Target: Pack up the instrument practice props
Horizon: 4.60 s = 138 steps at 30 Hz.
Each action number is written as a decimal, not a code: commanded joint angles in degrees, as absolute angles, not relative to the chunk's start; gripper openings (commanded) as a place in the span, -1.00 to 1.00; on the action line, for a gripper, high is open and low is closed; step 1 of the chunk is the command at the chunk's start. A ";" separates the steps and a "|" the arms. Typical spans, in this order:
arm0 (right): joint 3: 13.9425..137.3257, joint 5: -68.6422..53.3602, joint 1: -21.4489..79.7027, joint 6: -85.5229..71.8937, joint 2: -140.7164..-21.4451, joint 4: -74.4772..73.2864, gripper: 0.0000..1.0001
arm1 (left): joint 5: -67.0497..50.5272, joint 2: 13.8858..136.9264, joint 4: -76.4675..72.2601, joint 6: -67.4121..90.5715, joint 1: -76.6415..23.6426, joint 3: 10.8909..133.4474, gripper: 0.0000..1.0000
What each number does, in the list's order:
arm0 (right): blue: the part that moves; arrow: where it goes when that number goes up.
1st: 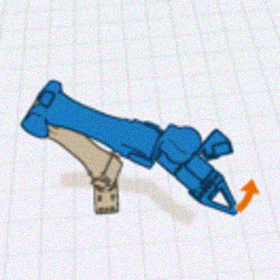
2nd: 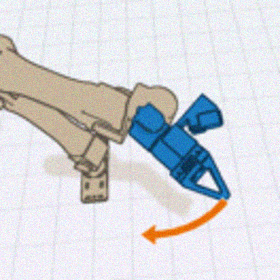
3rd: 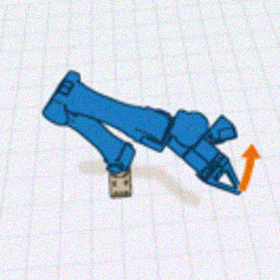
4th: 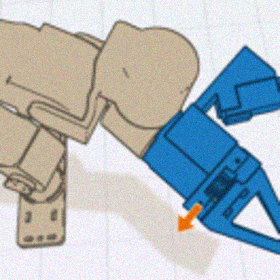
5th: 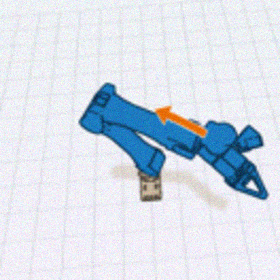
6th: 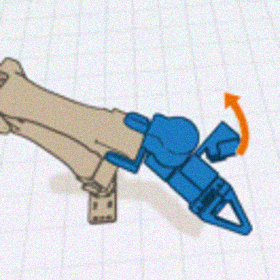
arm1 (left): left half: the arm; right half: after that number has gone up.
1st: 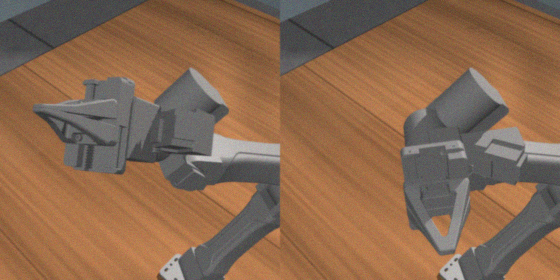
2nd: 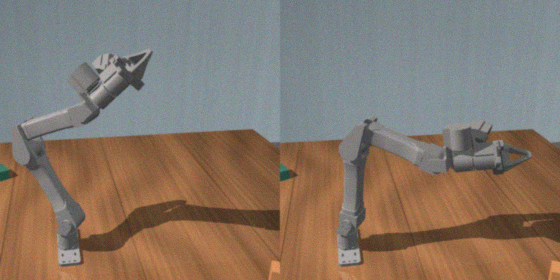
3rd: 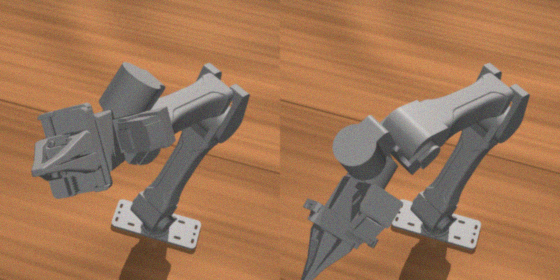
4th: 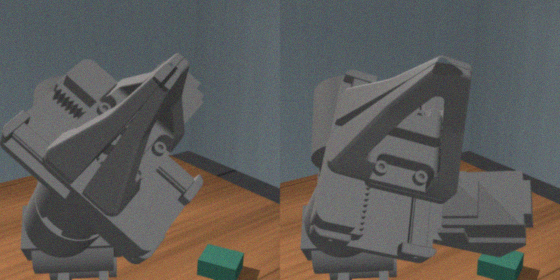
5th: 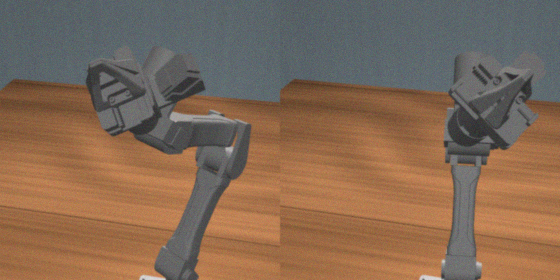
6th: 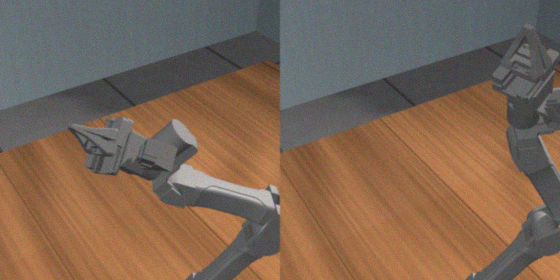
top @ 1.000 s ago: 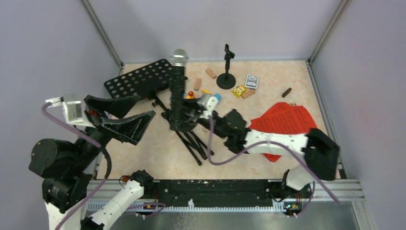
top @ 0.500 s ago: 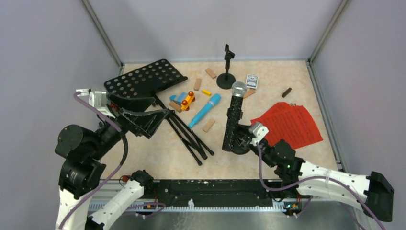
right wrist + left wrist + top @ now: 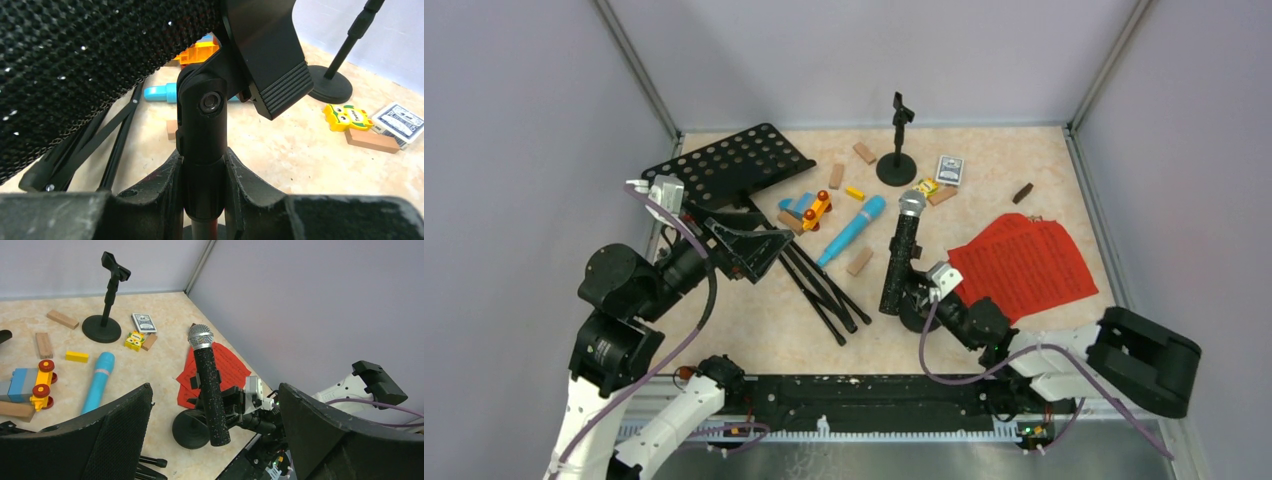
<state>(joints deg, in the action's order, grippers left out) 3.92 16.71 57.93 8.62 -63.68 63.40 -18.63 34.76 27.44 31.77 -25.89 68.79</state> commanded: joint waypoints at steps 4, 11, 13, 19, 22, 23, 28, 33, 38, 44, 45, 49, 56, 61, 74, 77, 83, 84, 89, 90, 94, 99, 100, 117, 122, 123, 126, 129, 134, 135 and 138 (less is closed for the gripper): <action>9.93 12.96 54.25 3.64 -80.66 97.31 -1.00 | -17.86 35.19 26.09 31.63 -25.65 68.04 0.97; 16.46 11.22 53.61 3.98 -94.23 98.68 -0.98 | -17.86 35.35 26.64 30.77 -25.66 67.21 0.97; 16.59 11.98 53.61 3.83 -95.11 98.68 -0.72 | -17.60 35.25 27.36 30.24 -25.66 66.99 0.97; 10.72 13.15 53.61 1.38 -91.52 98.61 -0.05 | -16.49 34.31 28.66 29.27 -25.71 64.92 0.97; 6.38 12.71 53.60 -1.31 -88.40 97.26 0.19 | -16.88 34.32 27.99 29.39 -25.66 63.52 0.97; 4.98 12.45 53.61 -2.05 -86.86 96.36 0.26 | -17.16 34.43 27.69 29.50 -25.66 63.06 0.97; -0.33 13.58 53.72 -5.39 -73.87 85.55 0.41 | -18.38 35.26 25.85 29.97 -25.66 61.13 0.97; 3.66 14.72 53.77 -10.41 -47.11 43.89 0.51 | -19.08 35.91 24.93 28.34 -25.66 59.81 0.97; 9.36 18.40 53.79 -16.94 -28.52 13.48 0.51 | -22.12 37.71 22.24 26.66 -25.64 57.69 0.97; 18.72 21.19 53.71 -30.88 -20.07 -12.66 0.51 | -24.01 40.66 19.12 26.88 -25.97 55.75 0.97; 21.02 22.20 53.70 -33.38 -20.79 -18.16 0.51 | -23.95 41.04 18.74 27.01 -26.34 55.61 0.97; 31.35 21.25 53.70 -40.40 -29.25 -30.45 0.58 | -18.72 42.62 17.87 26.48 -31.46 55.54 0.97; 45.54 13.06 52.07 -37.89 -43.29 -34.12 0.66 | 5.26 52.33 15.36 20.82 -57.97 58.84 0.97; 46.10 8.95 46.03 -32.82 -41.44 -32.71 0.67 | 10.31 57.38 10.40 16.89 -62.99 57.32 0.97; 39.52 3.63 45.35 -29.35 -30.54 -31.25 0.65 | 16.00 66.22 0.73 2.80 -65.26 54.32 0.94; 38.18 3.43 45.37 -28.78 -28.50 -30.69 0.65 | 15.14 66.63 0.82 0.51 -65.24 53.62 0.97; 34.46 0.48 45.35 -26.88 -25.09 -26.73 0.64 | 11.40 68.08 3.26 -7.01 -65.02 52.46 0.87; 33.93 0.25 45.35 -26.64 -24.59 -26.13 0.64 | 11.16 68.17 3.78 -8.22 -64.82 52.28 0.84; 31.18 -3.36 45.35 -24.65 -22.07 -22.46 0.63 | 8.17 67.36 4.10 -13.55 -61.55 50.34 0.67; 30.53 -4.14 45.35 -24.15 -21.48 -21.63 0.63 | 6.67 67.13 4.14 -14.55 -60.23 50.08 0.63; 27.58 -7.41 45.35 -22.06 -18.28 -17.15 0.60 | -4.29 65.76 4.30 -18.99 -53.35 49.64 0.43; 22.72 -9.90 45.35 -19.29 -13.42 -10.69 0.57 | -14.05 64.18 2.35 -30.25 -48.53 48.27 0.25; 21.93 -9.85 45.35 -18.73 -12.42 -9.73 0.57 | -15.46 64.18 2.27 -31.47 -47.69 48.48 0.21; 3.65 -11.27 40.91 -6.08 -22.44 35.39 0.60 | -32.02 67.84 2.55 -30.76 -42.77 51.42 0.61; 2.37 -26.37 28.72 -9.82 -33.83 52.77 0.63 | -31.76 67.18 2.34 -30.60 -42.77 50.85 0.61; 2.64 -30.40 25.60 -10.44 -36.44 55.96 0.63 | -31.78 67.19 2.21 -30.54 -42.74 50.81 0.60; 4.61 -42.84 20.60 -11.47 -44.18 65.29 0.65 | -31.99 67.53 2.02 -30.54 -42.77 51.00 0.58; 6.72 -48.14 18.84 -11.29 -50.58 71.19 0.67 | -32.12 68.08 2.02 -30.56 -42.75 51.35 0.57; 12.13 -55.22 18.64 -8.00 -58.80 72.74 0.68 | -32.46 68.43 2.16 -30.59 -42.76 51.83 0.56; 12.83 -55.43 18.66 -7.65 -59.91 73.43 0.68 | -32.43 68.40 2.26 -30.62 -42.74 51.90 0.56; 15.42 -56.08 18.63 -6.35 -63.25 73.26 0.68 | -32.51 68.24 2.38 -30.52 -42.74 52.16 0.56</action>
<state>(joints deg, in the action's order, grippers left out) 10.87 -49.89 19.20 -9.15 -59.88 67.11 -30.74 68.14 4.25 -31.18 -42.78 49.84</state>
